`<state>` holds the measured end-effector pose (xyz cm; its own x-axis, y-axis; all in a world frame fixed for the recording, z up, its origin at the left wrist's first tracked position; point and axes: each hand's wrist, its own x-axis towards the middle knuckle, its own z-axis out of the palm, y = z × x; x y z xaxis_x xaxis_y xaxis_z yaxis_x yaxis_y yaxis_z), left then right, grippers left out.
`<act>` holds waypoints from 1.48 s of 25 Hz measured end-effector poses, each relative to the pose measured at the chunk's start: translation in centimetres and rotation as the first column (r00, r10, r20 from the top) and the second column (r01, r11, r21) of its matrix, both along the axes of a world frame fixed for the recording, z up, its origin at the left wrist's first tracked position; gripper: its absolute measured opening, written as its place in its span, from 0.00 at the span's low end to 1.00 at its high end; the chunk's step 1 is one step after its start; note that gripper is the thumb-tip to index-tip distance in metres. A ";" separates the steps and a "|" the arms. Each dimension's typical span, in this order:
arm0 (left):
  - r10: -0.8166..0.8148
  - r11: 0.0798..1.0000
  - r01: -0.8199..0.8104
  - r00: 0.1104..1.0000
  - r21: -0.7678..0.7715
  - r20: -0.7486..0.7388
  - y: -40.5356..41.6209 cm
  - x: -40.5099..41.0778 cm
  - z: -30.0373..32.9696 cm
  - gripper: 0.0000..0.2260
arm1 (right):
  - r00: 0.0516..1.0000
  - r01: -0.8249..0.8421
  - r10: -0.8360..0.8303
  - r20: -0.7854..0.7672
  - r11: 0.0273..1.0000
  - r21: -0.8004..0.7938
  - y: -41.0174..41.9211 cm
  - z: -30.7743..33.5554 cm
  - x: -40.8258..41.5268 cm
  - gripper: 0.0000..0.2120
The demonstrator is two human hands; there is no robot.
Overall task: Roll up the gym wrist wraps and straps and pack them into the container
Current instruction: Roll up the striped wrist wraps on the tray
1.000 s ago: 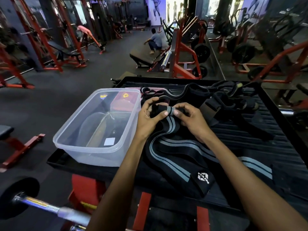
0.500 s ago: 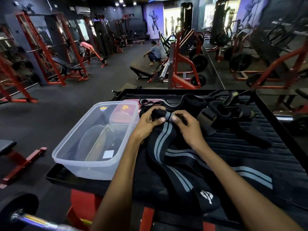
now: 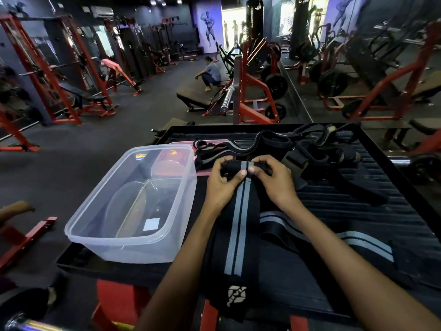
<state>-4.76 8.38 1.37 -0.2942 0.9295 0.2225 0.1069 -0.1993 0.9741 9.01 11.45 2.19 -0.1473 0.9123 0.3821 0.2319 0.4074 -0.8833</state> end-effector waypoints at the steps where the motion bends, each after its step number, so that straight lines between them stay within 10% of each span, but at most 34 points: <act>1: 0.030 0.998 -0.031 0.999 -0.046 -0.009 0.0 0.2 -0.1 0.10 | 1.000 0.009 -0.009 0.012 0.999 0.040 -0.1 0.1 0.0 0.08; 37: -0.106 0.994 0.107 0.991 0.014 -0.082 0.1 -1.1 -0.2 0.11 | 0.987 -0.150 0.153 0.041 0.986 -0.075 -0.8 0.5 -0.2 0.15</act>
